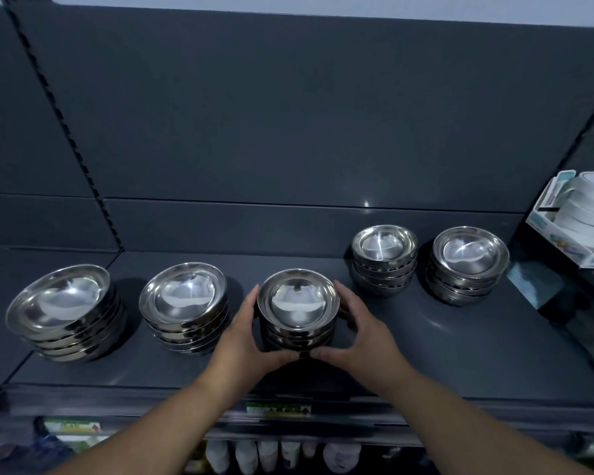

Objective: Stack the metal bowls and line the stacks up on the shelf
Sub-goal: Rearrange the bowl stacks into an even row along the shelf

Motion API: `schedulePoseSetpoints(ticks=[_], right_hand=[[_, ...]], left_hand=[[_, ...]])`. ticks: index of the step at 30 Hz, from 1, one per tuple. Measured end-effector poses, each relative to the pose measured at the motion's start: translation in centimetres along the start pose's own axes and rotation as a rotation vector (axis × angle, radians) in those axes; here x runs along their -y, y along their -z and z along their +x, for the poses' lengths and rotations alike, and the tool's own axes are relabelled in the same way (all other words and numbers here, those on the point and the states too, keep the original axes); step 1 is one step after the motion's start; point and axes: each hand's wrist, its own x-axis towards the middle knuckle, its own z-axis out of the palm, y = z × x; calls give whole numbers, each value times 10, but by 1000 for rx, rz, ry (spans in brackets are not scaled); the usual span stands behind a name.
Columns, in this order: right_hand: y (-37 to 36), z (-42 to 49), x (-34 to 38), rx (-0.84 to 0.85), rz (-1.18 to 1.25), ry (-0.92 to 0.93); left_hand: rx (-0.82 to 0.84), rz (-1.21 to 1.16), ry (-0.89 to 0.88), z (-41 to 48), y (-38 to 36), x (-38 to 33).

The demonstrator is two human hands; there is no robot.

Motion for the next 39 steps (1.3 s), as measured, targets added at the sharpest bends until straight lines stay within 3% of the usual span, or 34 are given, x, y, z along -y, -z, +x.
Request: schedulePoseSetpoints(ticks=[21, 39], right_hand=[[1, 3, 6, -132, 68, 33], [-9, -9, -12, -44, -37, -80]], left_hand=[[-36, -100, -18, -2, 8, -5], [-1, -130, 47, -7, -3, 9]])
